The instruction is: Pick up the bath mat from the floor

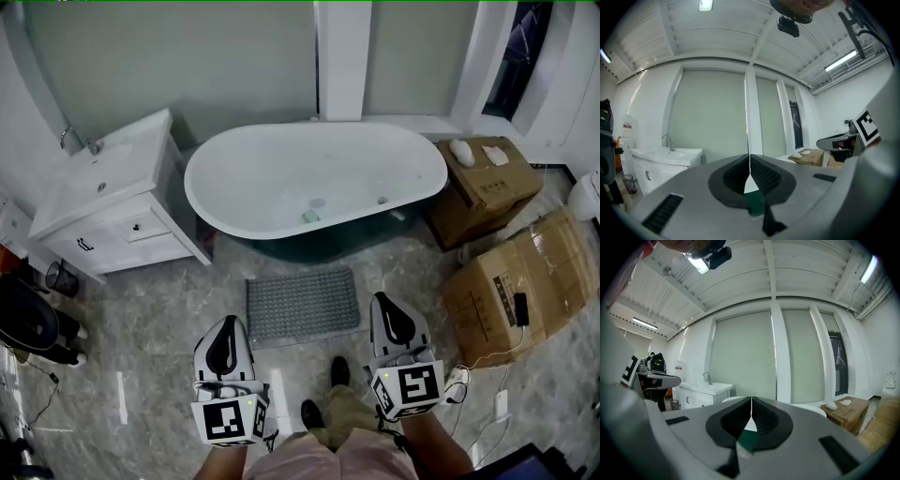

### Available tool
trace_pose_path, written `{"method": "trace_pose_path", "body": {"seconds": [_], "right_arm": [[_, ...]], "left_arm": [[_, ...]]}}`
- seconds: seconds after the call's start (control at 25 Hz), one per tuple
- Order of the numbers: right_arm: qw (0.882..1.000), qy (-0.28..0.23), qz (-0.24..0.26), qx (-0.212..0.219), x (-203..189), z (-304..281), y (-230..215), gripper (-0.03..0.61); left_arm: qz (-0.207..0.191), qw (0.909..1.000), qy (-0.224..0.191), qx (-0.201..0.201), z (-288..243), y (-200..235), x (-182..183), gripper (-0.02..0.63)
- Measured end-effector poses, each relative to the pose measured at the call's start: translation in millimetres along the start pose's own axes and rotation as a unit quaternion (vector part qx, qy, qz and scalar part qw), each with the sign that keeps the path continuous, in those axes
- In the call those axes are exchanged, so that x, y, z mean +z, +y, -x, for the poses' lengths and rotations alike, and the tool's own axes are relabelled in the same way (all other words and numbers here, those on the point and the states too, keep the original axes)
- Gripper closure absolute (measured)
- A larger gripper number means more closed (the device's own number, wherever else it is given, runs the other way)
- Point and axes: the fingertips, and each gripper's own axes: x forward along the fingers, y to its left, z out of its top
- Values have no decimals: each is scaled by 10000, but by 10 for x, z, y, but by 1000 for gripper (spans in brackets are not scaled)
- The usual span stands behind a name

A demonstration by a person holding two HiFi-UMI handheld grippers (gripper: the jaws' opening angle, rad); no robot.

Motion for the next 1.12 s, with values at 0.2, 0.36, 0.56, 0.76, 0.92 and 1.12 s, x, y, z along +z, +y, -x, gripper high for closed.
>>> {"method": "trace_pose_path", "body": {"seconds": [0.2,0.36,0.56,0.76,0.92,1.12], "right_arm": [[9998,150,-158,-4,-161,-346,-351,560],[9994,210,-273,44,-230,-681,-606,561],[9991,209,-349,128,-210,-1074,-858,560],[9985,163,-472,221,-159,-1362,-1050,561],[9980,116,-427,442,-94,-1539,-1037,560],[9969,80,-380,684,-23,-1769,-903,561]], "left_arm": [[-103,9997,197,25,-433,-80,-77,584],[-220,9993,297,76,-809,-129,-80,584],[-341,9986,352,186,-1248,-124,-5,584],[-435,9981,313,318,-1510,-147,135,584],[-484,9974,246,475,-1559,-116,228,583],[-436,9958,258,759,-1524,72,220,584]]}}
